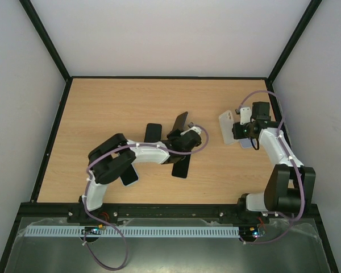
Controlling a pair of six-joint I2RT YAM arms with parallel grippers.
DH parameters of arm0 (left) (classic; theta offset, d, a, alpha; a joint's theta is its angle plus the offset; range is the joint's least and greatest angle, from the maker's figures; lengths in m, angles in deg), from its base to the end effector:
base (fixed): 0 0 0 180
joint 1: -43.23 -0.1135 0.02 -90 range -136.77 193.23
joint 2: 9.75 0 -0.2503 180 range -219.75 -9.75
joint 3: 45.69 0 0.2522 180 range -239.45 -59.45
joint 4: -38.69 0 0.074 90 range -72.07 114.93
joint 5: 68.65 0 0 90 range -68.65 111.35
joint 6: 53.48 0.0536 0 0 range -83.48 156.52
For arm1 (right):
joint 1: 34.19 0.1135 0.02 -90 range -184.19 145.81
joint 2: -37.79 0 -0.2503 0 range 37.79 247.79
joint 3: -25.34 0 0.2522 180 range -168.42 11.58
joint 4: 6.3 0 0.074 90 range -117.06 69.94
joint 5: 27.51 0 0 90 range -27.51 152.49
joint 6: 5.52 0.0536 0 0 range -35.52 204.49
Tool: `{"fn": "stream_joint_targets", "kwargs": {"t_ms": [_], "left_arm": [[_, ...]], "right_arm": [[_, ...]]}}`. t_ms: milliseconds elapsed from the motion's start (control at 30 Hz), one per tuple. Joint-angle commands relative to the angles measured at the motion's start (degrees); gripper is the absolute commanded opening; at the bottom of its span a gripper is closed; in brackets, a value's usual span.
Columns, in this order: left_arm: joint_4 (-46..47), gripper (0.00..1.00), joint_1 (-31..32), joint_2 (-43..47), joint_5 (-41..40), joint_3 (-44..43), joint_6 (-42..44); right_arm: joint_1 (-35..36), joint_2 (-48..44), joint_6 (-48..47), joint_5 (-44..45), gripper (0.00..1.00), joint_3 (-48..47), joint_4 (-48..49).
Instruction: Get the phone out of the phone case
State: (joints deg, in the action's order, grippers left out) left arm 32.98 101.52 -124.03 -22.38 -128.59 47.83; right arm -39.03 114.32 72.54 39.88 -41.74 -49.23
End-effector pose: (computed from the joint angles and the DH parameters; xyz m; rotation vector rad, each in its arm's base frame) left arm 0.2566 -0.3448 0.1424 0.8130 1.8692 0.3392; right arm 0.2866 -0.0036 0.2177 -0.3138 2.4013 0.3578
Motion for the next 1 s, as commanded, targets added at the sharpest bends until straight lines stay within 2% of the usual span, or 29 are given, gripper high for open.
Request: {"fn": "stream_joint_targets", "kwargs": {"t_ms": [0, 200, 400, 467, 567, 733, 833, 967], "left_arm": [[-2.11, 0.03, 0.42, -4.76, -6.46, -4.95, 5.00], [-6.70, 0.13, 0.36, -10.81, -5.74, -10.10, 2.87], [-10.76, 0.22, -0.77, -13.81, -0.92, -14.05, -1.50], [-11.01, 0.30, -1.16, -13.02, 1.59, -14.05, -3.46], [-10.66, 0.43, -1.81, -10.24, 4.62, -12.44, -7.39], [-7.27, 0.60, -2.01, -0.95, 9.47, -4.48, -14.35], [-5.17, 0.66, -2.03, 6.69, 13.87, 1.52, -19.49], [-2.69, 0.68, -2.03, 14.74, 17.45, 9.76, -24.58]], "right_arm": [[-0.92, 2.97, -6.02, -5.27, 0.02, -1.95, -3.82], [-2.10, 4.61, -6.53, -6.52, 0.02, -1.31, -3.86], [-4.32, 5.38, -6.23, -7.04, 0.02, -1.28, -4.68], [-4.97, 5.70, -6.52, -7.51, 0.02, -1.72, -6.10], [-5.09, 6.56, -7.31, -7.80, 0.02, -2.24, -8.39], [-5.14, 9.77, -8.72, -8.47, 0.02, -3.24, -10.05], [-5.17, 12.12, -9.11, -8.38, 0.02, -3.59, -10.40], [-5.26, 15.95, -7.87, -8.79, 0.02, -3.01, -9.15]]}}
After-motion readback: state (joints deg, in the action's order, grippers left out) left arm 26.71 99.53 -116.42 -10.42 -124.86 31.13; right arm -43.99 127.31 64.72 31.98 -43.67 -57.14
